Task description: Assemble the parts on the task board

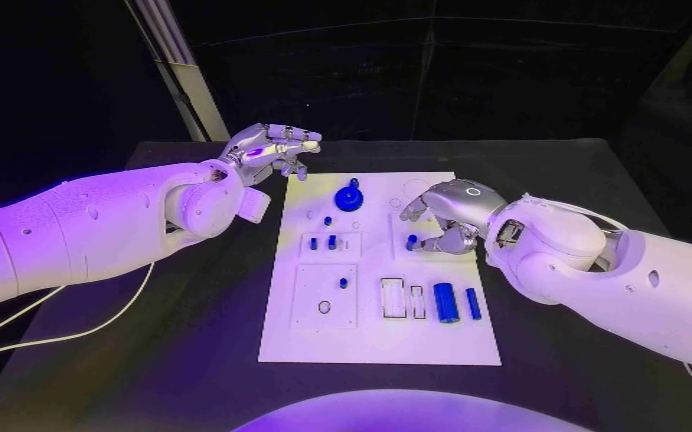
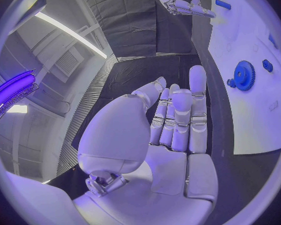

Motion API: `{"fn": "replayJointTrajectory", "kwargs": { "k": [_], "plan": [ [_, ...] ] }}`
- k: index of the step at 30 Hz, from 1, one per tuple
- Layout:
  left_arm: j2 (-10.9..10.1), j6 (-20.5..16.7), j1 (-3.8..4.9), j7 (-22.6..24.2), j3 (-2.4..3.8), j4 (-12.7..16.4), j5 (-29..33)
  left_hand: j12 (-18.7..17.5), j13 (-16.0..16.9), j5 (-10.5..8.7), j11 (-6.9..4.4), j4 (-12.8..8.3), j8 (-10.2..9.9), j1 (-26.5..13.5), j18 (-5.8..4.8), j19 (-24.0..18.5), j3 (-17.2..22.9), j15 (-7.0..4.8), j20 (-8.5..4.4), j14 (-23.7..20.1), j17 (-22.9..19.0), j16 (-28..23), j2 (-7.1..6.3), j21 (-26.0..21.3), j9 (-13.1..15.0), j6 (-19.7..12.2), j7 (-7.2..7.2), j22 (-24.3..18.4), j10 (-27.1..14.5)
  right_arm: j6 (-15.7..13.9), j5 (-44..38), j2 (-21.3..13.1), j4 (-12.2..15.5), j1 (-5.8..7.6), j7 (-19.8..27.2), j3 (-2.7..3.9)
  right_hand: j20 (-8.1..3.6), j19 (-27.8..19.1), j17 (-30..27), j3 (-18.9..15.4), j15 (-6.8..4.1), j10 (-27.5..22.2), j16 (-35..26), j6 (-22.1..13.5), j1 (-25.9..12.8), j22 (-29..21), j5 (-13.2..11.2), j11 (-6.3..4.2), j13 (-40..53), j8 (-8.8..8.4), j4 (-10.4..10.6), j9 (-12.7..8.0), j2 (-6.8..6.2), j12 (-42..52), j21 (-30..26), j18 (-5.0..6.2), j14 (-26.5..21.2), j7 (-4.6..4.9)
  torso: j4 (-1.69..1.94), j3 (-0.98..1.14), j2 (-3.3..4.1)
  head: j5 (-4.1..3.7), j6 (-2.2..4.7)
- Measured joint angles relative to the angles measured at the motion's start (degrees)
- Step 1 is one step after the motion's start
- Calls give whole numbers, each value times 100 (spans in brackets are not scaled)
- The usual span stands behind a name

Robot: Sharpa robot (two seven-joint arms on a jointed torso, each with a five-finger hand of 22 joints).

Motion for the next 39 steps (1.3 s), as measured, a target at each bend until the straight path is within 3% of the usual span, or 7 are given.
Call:
{"fn": "replayJointTrajectory", "kwargs": {
  "k": [10,15,20,32,39],
  "plan": [
    [0,9,0,-4,0,-4,0,0,0,0,0,0,0,0,0,0,0,0,0,0,0,0,0,0,0,0,0,0,0,350,47,126,-99,1,-25,2,-71,218,56,43,-94,376,57,336,196,222,21,-123,0,35,60,16,196,286,120,-1,95,28,2,-1,2,8,-10],
    [0,12,0,-5,0,-7,0,0,0,0,0,0,9,0,0,0,0,0,0,0,1,0,0,0,0,0,0,1,0,451,67,156,-125,1,-23,2,-116,378,225,364,-154,745,215,600,315,506,-69,-173,-19,61,70,20,316,311,315,-1,154,45,2,-1,2,9,-20],
    [0,13,0,-9,0,-13,0,0,1,0,0,0,23,0,0,0,0,0,0,0,1,0,0,0,0,0,0,1,0,520,79,179,-129,1,-1,3,-143,455,399,661,-198,1009,368,911,411,681,-189,-224,-19,151,57,51,411,299,426,-1,198,-7,1,3,4,9,-36],
    [3,13,0,-26,0,-35,0,0,1,0,0,0,23,0,0,0,0,0,0,0,1,0,0,0,0,0,0,2,0,676,75,200,-129,15,28,15,-192,504,544,1017,-216,1323,495,1183,418,827,-281,-295,-20,148,-64,49,418,148,537,-1,217,-40,-1,5,1,-2,-57],
    [2,12,0,-29,0,-37,0,0,1,0,0,0,23,0,0,0,0,0,0,0,-10,0,0,0,0,0,0,-6,0,567,63,177,-88,6,40,8,-223,535,647,1210,-236,1440,599,1269,417,905,-303,-290,-19,118,-132,32,416,59,600,-1,237,-18,-7,5,-5,4,-60]
  ]
}}
